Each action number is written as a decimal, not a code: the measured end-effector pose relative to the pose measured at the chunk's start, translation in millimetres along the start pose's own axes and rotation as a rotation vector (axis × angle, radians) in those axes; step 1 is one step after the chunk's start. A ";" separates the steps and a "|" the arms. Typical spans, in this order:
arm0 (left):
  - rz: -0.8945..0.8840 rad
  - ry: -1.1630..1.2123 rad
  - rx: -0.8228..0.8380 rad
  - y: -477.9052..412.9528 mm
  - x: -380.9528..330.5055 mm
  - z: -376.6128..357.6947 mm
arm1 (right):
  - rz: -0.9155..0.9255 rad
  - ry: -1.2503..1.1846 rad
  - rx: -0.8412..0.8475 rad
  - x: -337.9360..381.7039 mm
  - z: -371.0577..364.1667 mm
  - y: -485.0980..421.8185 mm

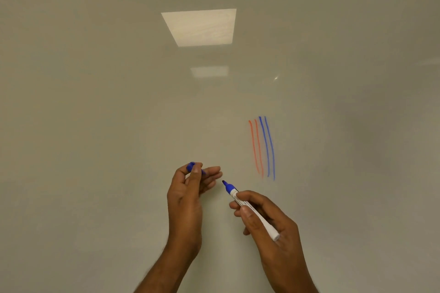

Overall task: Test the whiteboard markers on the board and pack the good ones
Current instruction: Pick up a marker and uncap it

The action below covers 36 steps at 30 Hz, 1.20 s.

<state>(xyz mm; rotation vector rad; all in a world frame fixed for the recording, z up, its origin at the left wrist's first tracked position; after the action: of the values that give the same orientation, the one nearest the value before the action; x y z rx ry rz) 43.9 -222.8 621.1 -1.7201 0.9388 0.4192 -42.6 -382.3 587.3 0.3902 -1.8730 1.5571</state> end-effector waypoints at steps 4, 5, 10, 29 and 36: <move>0.196 0.251 0.043 8.3 6.5 14.1 | -0.002 -0.010 0.068 6.0 -31.2 7.9; 0.229 0.297 0.049 10.7 7.6 17.5 | -0.002 -0.018 0.081 7.3 -37.6 9.7; 0.319 0.380 0.096 21.7 10.3 30.0 | -0.020 -0.042 0.119 6.9 -62.7 16.7; 0.399 0.366 -0.034 46.9 39.2 93.8 | -0.100 -0.110 0.065 -21.6 -103.1 40.5; 0.442 0.352 -0.078 58.2 54.6 131.7 | -0.171 -0.128 0.118 -45.2 -135.1 53.7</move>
<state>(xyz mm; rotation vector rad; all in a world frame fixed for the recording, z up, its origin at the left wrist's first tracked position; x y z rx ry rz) 56.3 -128.9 499.5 -1.6817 1.5893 0.4499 -1.9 -248.5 526.9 0.6988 -1.7952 1.5617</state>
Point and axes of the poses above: each hand's wrist, its own y-axis away from the middle knuckle, its own z-axis out of the back of the hand, x = y × z, the point moved 10 cm from there along -y, towards the middle knuckle
